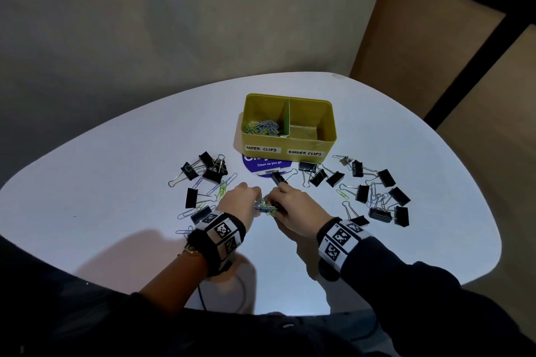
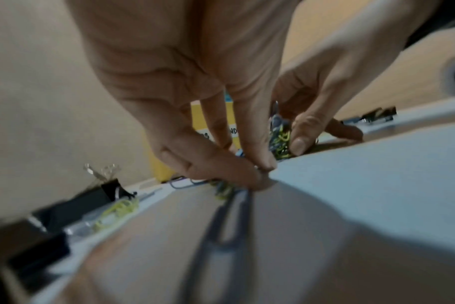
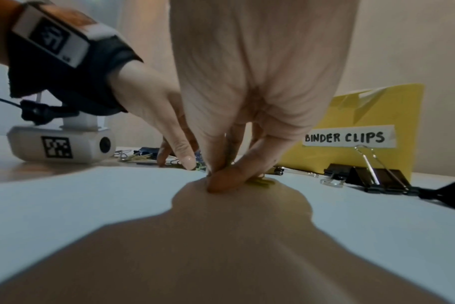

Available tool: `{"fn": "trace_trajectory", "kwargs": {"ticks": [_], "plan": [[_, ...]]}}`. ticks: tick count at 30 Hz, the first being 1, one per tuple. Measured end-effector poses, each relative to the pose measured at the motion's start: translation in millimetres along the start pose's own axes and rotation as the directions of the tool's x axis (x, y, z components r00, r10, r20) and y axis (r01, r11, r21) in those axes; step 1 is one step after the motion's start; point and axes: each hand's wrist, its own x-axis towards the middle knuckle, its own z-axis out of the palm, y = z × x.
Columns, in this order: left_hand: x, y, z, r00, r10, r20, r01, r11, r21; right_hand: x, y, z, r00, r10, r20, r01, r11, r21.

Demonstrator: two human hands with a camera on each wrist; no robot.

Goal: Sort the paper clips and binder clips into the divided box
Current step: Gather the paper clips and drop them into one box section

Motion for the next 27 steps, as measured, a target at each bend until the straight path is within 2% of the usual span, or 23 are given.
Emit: {"fn": "trace_trajectory", "kwargs": {"ticks": [3, 5, 9, 12, 14, 17, 19, 20, 21, 23, 24, 25, 27], "plan": [[3, 1, -4, 0.999, 0.032, -0.013, -0.03, 0.994, 0.101, 9, 4, -3, 1.0, 0.016, -0.025, -0.016, 0.999, 0.03], [6, -2, -7, 1.0, 0.026, -0.009, -0.025, 0.996, 0.081, 16, 9, -9, 0.998, 0.059, -0.007, -0.059, 0.996, 0.06], [8, -11, -15, 0.998, 0.027, -0.05, -0.034, 0.989, -0.143, 19, 7, -34, 0.99, 0.132, -0.048, -0.115, 0.957, 0.265], [12, -20, -19, 0.997, 0.015, -0.073, -0.036, 0.952, -0.304, 23, -11, -70, 0.978, 0.166, -0.128, -0.08, 0.859, 0.506], [15, -23, -23, 0.996, 0.018, -0.082, -0.05, 0.912, -0.407, 33, -22, -94, 0.958, 0.203, -0.204, -0.047, 0.81, 0.584], [18, -23, -35, 0.993, 0.031, -0.11, -0.08, 0.874, -0.478, 63, -26, -120, 0.889, 0.251, -0.383, 0.011, 0.825, 0.565], [19, -22, -49, 0.987, 0.052, -0.151, -0.121, 0.861, -0.494, 87, -21, -129, 0.825, 0.273, -0.494, -0.005, 0.879, 0.476], [20, -20, -58, 0.982, 0.063, -0.176, -0.143, 0.858, -0.493, 98, -17, -132, 0.815, 0.264, -0.516, -0.038, 0.913, 0.406], [20, -18, -68, 0.977, 0.066, -0.202, -0.159, 0.856, -0.491, 105, -13, -134, 0.838, 0.253, -0.484, -0.084, 0.935, 0.345], [23, -10, -87, 0.958, 0.068, -0.277, -0.202, 0.848, -0.491, 110, -7, -137, 0.925, 0.269, -0.27, -0.2, 0.945, 0.257], [24, -6, -97, 0.947, 0.063, -0.316, -0.224, 0.834, -0.504, 109, -3, -137, 0.94, 0.284, -0.188, -0.238, 0.943, 0.234], [29, -2, -105, 0.938, 0.054, -0.342, -0.24, 0.814, -0.529, 105, 0, -137, 0.938, 0.293, -0.183, -0.246, 0.939, 0.24], [41, 4, -119, 0.926, 0.032, -0.377, -0.264, 0.769, -0.583, 89, 5, -133, 0.891, 0.313, -0.329, -0.203, 0.923, 0.328]]}}
